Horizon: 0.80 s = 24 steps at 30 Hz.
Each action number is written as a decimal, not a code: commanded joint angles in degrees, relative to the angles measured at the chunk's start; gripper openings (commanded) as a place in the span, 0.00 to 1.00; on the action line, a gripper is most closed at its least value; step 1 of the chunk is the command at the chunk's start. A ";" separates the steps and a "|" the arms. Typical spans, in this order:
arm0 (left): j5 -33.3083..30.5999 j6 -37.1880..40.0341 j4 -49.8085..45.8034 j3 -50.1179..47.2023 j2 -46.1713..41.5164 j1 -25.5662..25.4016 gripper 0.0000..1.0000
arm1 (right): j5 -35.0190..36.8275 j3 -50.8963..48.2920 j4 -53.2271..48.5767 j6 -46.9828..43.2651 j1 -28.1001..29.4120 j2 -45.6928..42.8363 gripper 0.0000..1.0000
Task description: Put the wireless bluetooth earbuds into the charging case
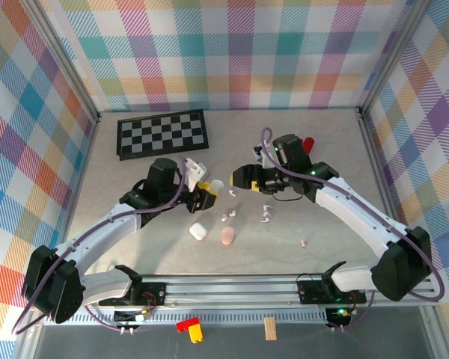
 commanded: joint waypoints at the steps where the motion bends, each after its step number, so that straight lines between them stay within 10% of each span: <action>1: 2.86 6.90 2.14 1.44 -0.44 -1.64 0.42 | -8.82 3.34 -2.05 1.20 0.17 2.38 0.73; 18: 4.77 12.53 -1.48 4.72 1.16 -5.09 0.41 | -13.46 4.30 -3.45 1.48 0.17 8.19 0.53; 24: 3.11 12.09 -1.47 4.92 1.47 -5.64 0.41 | -13.40 3.72 -3.59 2.09 0.17 8.10 0.31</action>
